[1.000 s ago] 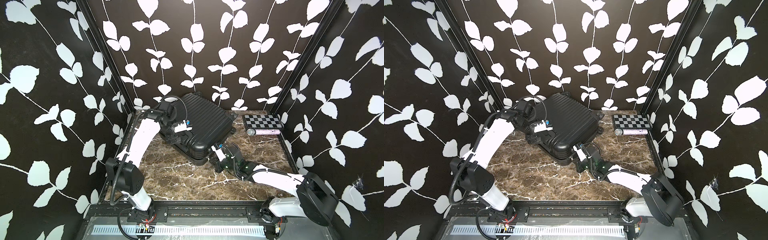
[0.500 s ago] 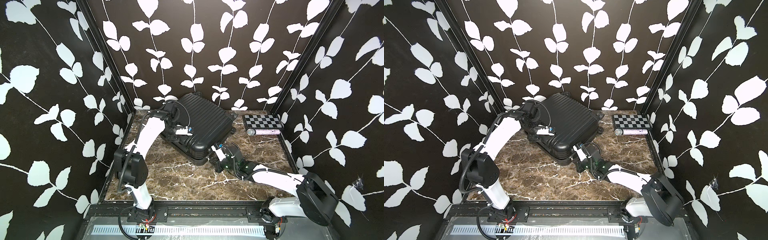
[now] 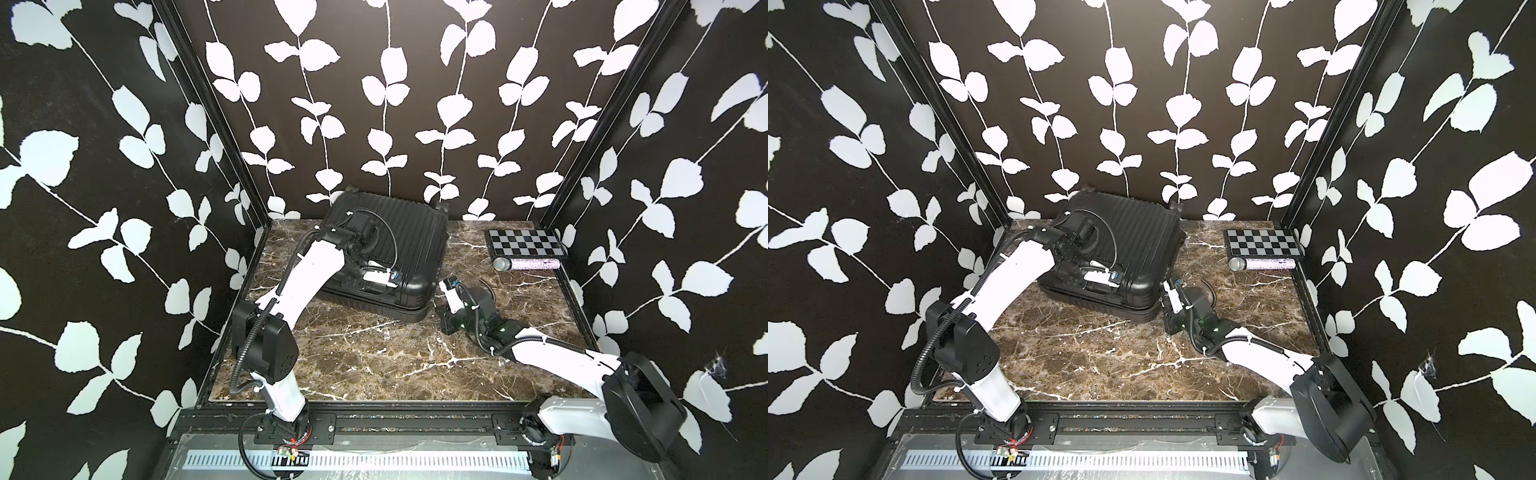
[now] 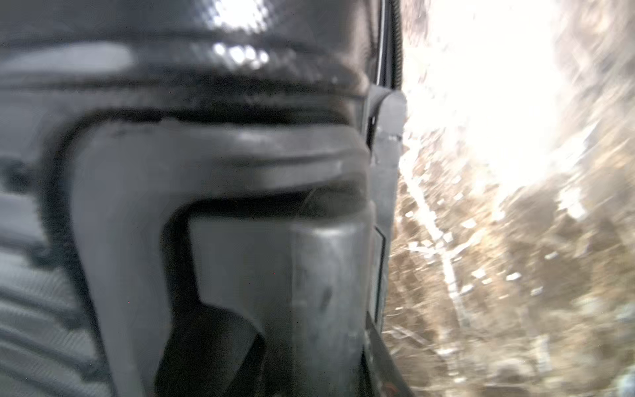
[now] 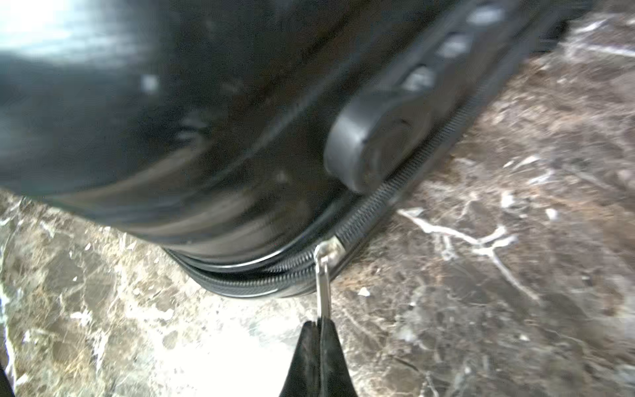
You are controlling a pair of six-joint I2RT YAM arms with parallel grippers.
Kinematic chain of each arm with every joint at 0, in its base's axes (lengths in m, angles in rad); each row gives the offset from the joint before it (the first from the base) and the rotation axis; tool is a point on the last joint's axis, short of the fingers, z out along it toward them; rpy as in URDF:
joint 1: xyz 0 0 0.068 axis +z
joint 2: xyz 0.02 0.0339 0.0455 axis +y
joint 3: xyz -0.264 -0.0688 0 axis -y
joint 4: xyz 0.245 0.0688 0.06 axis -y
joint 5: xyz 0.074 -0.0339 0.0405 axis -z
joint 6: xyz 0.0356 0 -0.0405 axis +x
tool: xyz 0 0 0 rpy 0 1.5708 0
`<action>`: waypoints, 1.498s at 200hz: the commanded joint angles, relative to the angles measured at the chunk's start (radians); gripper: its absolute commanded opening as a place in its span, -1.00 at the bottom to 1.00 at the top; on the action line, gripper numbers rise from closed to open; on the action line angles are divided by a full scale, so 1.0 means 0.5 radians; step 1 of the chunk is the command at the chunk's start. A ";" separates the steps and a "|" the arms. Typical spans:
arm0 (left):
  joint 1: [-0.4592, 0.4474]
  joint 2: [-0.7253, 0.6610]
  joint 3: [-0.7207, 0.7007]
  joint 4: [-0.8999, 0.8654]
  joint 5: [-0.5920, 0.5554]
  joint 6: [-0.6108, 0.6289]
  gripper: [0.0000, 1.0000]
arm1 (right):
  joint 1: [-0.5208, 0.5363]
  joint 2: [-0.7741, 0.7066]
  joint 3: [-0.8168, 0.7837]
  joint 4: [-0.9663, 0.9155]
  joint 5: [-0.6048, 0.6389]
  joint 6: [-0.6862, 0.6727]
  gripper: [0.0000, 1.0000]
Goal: Close the suitcase zippers
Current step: Adjust the suitcase at the center of the board.
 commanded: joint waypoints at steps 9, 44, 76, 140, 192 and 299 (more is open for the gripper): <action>-0.024 -0.027 0.042 -0.078 0.009 -0.496 -0.58 | -0.017 -0.073 -0.071 -0.127 -0.143 -0.059 -1.00; -0.054 -0.041 0.099 -0.043 0.016 -0.760 -0.63 | -0.038 -0.115 -0.090 -0.135 -0.307 -0.137 -1.00; -0.062 -0.095 0.066 -0.021 0.079 -0.768 -0.68 | -0.039 -0.126 -0.091 -0.123 -0.319 -0.152 -1.00; -0.063 -0.282 -0.157 0.067 0.058 -0.576 -0.71 | -0.576 -0.120 0.002 -0.140 -0.964 -0.231 -0.61; -0.061 -0.365 -0.240 0.080 0.131 -0.460 -0.72 | -0.803 0.212 0.220 -0.124 -1.573 -0.701 -0.25; -0.062 -0.465 -0.278 0.093 0.180 -0.378 -0.79 | -0.772 0.510 0.442 -0.102 -1.651 -1.099 0.15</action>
